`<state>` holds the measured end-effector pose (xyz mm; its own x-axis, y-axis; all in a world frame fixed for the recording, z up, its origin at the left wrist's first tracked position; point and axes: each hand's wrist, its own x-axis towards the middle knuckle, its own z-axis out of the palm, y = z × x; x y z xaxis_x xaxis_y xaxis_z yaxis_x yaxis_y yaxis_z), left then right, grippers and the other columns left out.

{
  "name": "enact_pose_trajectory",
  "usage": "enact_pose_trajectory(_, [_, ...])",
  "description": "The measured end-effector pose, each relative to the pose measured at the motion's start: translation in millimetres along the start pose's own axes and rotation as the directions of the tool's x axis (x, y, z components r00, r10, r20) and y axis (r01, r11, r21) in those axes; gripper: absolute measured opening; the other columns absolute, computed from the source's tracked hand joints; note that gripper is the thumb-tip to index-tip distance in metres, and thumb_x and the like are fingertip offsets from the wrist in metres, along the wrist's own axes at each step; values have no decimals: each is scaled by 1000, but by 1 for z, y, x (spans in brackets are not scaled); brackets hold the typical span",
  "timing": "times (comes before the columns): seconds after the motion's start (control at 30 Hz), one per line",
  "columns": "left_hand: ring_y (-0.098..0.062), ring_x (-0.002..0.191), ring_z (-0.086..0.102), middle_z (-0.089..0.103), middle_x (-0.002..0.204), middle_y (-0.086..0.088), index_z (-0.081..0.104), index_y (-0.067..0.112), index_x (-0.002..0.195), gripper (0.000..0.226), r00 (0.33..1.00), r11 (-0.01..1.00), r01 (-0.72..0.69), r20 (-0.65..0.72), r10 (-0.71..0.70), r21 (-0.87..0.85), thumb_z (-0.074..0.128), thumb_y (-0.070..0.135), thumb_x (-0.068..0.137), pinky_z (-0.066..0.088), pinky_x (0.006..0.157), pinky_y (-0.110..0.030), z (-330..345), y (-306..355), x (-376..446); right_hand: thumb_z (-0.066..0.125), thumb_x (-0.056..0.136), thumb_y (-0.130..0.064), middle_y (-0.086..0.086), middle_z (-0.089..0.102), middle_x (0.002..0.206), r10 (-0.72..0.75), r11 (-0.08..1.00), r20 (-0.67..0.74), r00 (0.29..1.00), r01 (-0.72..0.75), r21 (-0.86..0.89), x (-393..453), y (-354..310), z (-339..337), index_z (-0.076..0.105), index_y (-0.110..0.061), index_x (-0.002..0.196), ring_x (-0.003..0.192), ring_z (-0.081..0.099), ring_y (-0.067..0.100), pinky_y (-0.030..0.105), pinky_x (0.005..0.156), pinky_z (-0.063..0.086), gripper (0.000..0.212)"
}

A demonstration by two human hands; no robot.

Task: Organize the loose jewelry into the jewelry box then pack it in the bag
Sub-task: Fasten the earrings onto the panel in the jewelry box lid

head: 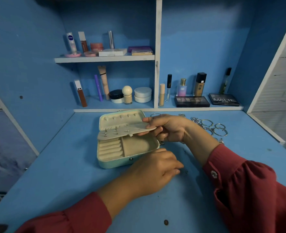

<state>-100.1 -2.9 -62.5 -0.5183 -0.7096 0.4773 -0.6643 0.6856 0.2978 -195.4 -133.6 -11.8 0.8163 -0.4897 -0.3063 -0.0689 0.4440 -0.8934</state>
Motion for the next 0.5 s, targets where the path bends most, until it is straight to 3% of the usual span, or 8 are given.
enact_pose_trajectory(0.23, [-12, 78, 41, 53, 89, -2, 74, 17, 99, 25, 995, 997, -52, 93, 46, 64, 51, 25, 91, 34, 67, -23, 1, 4, 7, 52, 78, -1, 12, 73, 83, 8, 1000, 52, 999, -8, -16, 1, 0, -5, 40, -20, 93, 38, 33, -1, 11, 40, 12, 27])
enact_pose_trajectory(0.37, [-21, 82, 50, 58, 94, -5, 69, 8, 95, 21, 999, 980, -21, 46, 12, 200, 50, 17, 92, 44, 72, -32, 3, 3, 6, 54, 75, -2, 12, 73, 83, 11, 1000, 71, 997, -9, -24, 2, -1, -7, 40, -20, 93, 39, 33, -1, 11, 40, 13, 29])
enact_pose_trajectory(0.5, [-20, 86, 51, 56, 93, -1, 63, 11, 92, 23, 994, 935, 57, 65, -85, 350, 41, 18, 88, 48, 76, -33, 12, 5, 10, 49, 82, 2, 12, 73, 80, 12, 999, 34, 999, -11, -32, 3, -2, -8, 38, -21, 96, 38, 32, -1, 12, 41, 11, 29])
